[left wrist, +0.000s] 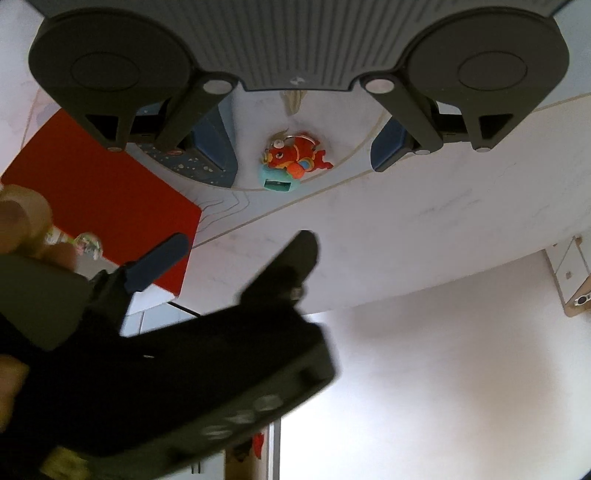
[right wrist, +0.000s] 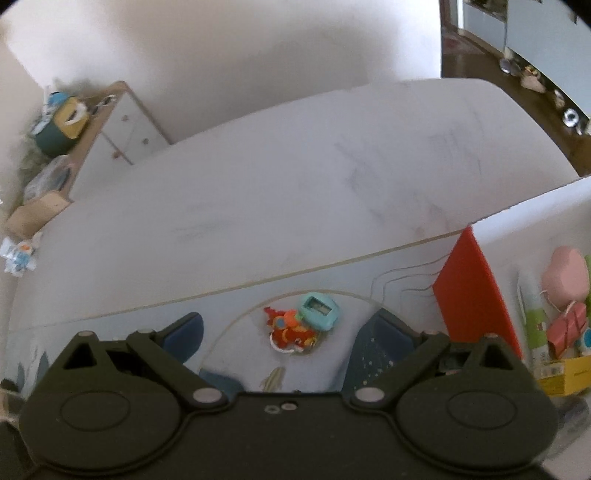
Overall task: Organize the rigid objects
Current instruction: 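Grasp the red horse toy with the left tool while the right tool grasps the teal sharpener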
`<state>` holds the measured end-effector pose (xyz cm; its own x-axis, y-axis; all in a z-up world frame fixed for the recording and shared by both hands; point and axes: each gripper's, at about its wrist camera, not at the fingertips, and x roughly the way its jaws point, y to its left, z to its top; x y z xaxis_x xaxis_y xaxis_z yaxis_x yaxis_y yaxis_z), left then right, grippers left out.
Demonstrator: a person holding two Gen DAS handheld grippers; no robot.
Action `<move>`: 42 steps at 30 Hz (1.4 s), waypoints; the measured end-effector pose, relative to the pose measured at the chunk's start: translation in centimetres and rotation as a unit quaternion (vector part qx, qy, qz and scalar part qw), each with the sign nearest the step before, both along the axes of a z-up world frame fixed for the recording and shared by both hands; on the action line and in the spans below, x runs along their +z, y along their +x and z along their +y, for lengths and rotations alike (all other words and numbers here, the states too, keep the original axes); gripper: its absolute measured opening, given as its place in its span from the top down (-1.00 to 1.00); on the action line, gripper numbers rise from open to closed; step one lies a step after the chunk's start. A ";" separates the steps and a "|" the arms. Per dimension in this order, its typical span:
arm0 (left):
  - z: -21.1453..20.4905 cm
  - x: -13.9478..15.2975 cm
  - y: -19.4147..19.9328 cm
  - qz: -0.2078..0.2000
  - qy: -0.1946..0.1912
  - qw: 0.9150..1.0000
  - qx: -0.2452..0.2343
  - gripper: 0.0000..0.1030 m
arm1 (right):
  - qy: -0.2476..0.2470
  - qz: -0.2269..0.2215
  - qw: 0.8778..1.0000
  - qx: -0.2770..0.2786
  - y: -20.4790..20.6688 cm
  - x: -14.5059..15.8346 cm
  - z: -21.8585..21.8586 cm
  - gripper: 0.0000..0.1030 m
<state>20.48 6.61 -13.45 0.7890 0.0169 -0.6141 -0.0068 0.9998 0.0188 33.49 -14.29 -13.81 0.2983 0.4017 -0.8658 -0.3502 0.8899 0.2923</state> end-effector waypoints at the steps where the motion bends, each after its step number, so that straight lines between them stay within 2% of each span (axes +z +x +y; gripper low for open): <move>1: 0.0 -0.3 0.3 0.001 0.001 1.000 -0.003 -0.65 | -0.005 0.002 1.000 -0.001 0.3 -0.3 0.3 -0.92; 7: 0.4 -1.9 1.8 0.008 0.001 1.000 -0.013 -0.65 | -0.023 0.015 0.999 -0.018 1.7 -2.1 1.7 -0.85; 17: 0.7 -4.1 4.0 0.011 0.001 1.000 -0.029 -0.65 | -0.045 0.039 0.997 -0.056 3.5 -5.0 2.2 -0.53; 22: 0.8 -5.0 4.6 0.014 0.005 0.999 -0.035 -0.65 | -0.048 0.043 0.996 -0.058 3.7 -5.7 2.7 -0.37; 26: 0.9 -5.5 5.0 0.016 0.006 0.999 -0.040 -0.65 | -0.052 0.046 0.996 -0.059 3.8 -6.1 3.4 -0.15; 32: 1.1 -5.9 5.1 0.015 0.000 0.999 -0.048 -0.64 | -0.058 0.046 0.995 -0.066 3.9 -6.4 3.6 -0.02; 35: 1.1 -6.0 5.0 0.011 0.004 0.999 -0.047 -0.57 | -0.060 0.042 0.995 -0.068 3.8 -6.4 3.7 0.02; 39: 1.1 -5.9 4.8 0.004 0.007 0.999 -0.048 -0.28 | -0.067 0.037 0.995 -0.064 3.6 -6.4 3.9 0.08; 42: 1.2 -5.9 4.5 0.003 0.009 0.999 -0.047 -0.18 | -0.070 0.039 0.995 -0.064 3.7 -6.4 3.8 0.09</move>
<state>24.98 7.77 -19.31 0.7838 -0.0457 -0.6194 0.0876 0.9955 0.0373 37.15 -10.47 -20.18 0.2699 0.2388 -0.9328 -0.2122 0.9597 0.1843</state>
